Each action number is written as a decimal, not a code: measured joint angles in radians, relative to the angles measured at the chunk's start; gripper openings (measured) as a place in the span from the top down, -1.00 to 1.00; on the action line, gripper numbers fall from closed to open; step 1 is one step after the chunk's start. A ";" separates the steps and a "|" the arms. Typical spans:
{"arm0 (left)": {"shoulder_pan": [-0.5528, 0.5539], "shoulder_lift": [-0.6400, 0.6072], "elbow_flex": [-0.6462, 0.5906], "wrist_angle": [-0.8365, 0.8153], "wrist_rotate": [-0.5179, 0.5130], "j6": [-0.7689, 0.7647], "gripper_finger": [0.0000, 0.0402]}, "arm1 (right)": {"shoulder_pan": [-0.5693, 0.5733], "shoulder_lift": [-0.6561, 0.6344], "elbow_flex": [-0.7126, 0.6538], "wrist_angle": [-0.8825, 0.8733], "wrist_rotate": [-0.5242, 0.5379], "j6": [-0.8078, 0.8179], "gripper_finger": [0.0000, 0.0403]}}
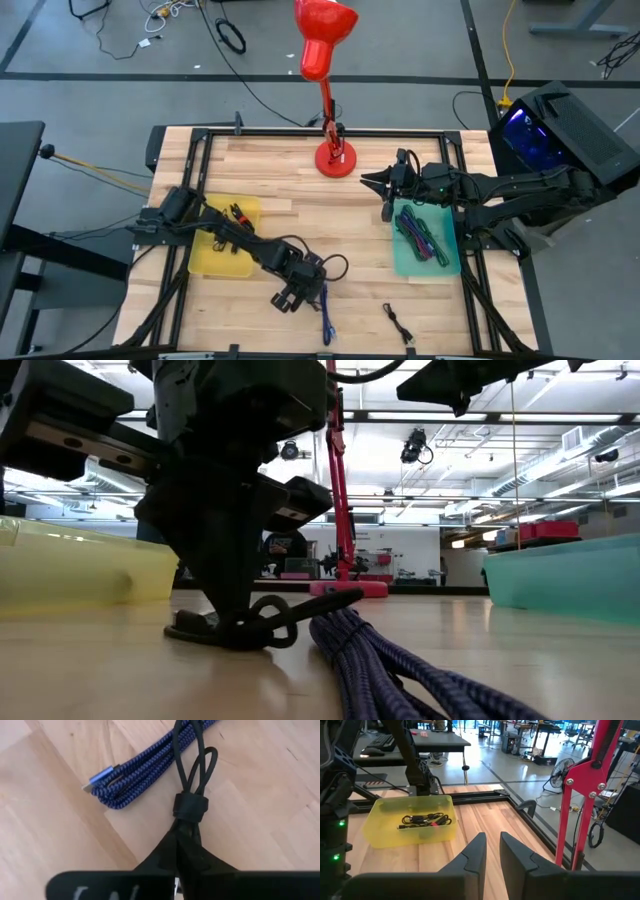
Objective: Pick & Place USB Port
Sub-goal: Put the black USB cable into the yellow transparent bin
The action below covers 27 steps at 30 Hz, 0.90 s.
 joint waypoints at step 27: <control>-0.056 0.004 0.002 -0.066 0.053 -0.051 0.18 | 0.000 0.022 0.001 -0.007 0.001 0.003 0.73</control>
